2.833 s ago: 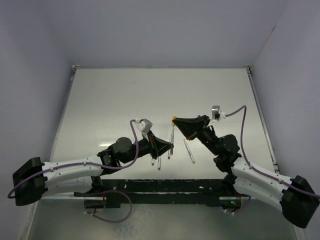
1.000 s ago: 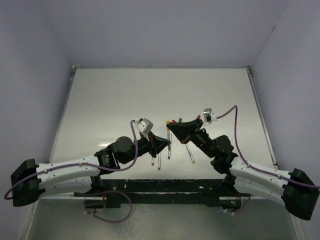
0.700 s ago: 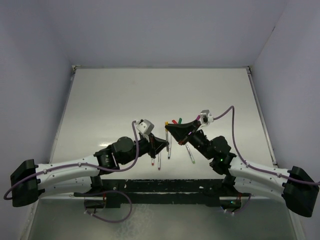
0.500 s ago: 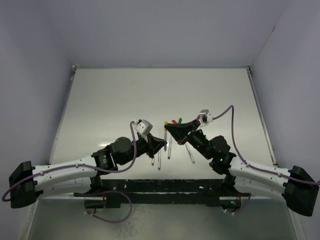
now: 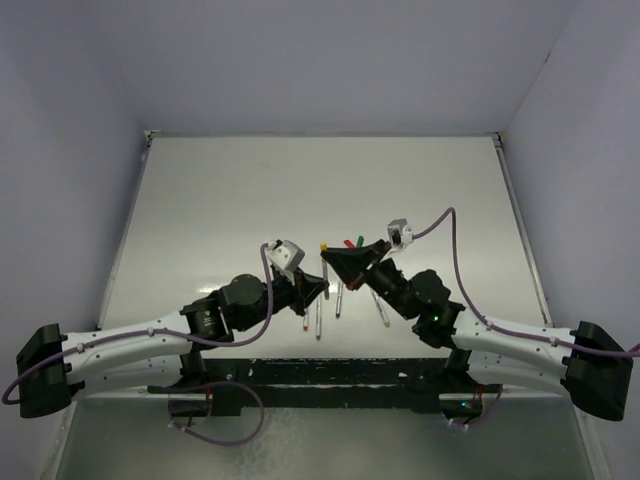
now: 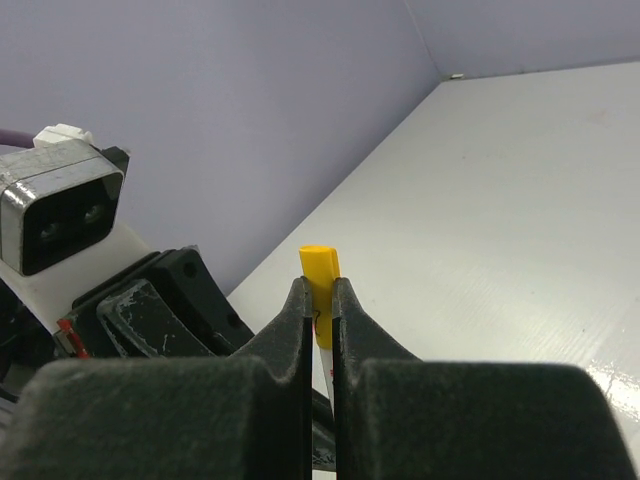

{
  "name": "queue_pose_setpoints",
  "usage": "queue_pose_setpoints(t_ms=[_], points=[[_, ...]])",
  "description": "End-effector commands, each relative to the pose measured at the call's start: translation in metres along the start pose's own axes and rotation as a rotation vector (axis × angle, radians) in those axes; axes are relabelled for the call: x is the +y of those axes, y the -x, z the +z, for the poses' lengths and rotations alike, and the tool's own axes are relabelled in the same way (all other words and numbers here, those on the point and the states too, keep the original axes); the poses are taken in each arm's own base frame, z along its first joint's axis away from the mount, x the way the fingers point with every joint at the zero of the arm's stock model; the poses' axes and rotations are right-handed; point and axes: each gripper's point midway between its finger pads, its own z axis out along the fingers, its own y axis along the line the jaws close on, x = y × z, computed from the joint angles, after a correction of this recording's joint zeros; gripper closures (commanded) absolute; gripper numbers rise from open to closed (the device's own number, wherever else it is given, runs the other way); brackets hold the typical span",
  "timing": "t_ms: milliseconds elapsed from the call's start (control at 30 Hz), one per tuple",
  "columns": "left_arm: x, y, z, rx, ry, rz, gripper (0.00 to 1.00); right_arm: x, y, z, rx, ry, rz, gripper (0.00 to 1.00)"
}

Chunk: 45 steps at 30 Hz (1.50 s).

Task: Insert the pens into the pen caps

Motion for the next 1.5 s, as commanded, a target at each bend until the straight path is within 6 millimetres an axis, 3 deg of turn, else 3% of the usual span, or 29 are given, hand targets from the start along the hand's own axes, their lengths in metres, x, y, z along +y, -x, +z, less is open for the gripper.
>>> queue_pose_setpoints(t_ms=[0,67,200,333,500,567,700,867,1033,1233,1467], points=[[-0.027,0.152,-0.022,-0.459,-0.040,-0.088,1.00,-0.023,-0.083,-0.029,0.323,-0.064,-0.045,1.00],[-0.024,0.142,-0.019,-0.421,-0.023,-0.088,1.00,-0.021,-0.074,-0.026,0.309,-0.074,-0.058,1.00],[-0.013,0.116,-0.012,-0.341,0.017,-0.097,1.00,-0.016,-0.050,-0.016,0.279,-0.104,-0.102,0.74],[0.003,0.081,-0.007,-0.249,0.083,-0.114,1.00,-0.002,-0.020,-0.008,0.220,-0.090,-0.134,0.56],[0.033,0.039,-0.008,-0.146,0.214,-0.118,1.00,0.012,0.014,-0.007,0.161,-0.076,-0.167,0.48],[0.046,0.027,-0.010,-0.109,0.276,-0.105,1.00,0.011,0.021,-0.011,0.146,-0.094,-0.166,0.37],[0.067,0.024,-0.011,-0.065,0.374,-0.088,1.00,-0.005,0.026,-0.022,0.105,-0.174,-0.128,0.21],[0.113,0.019,-0.004,0.028,0.413,-0.184,1.00,-0.030,0.040,-0.037,-0.001,-0.304,-0.049,0.01],[0.153,0.012,0.005,0.112,0.503,-0.191,1.00,-0.047,0.044,-0.044,-0.012,-0.398,-0.083,0.00],[0.192,-0.009,0.023,0.222,0.517,-0.303,1.00,-0.060,0.047,-0.046,0.003,-0.477,-0.167,0.00],[0.229,-0.028,0.033,0.381,0.639,-0.274,1.00,-0.078,0.037,-0.058,0.038,-0.552,-0.196,0.00]])
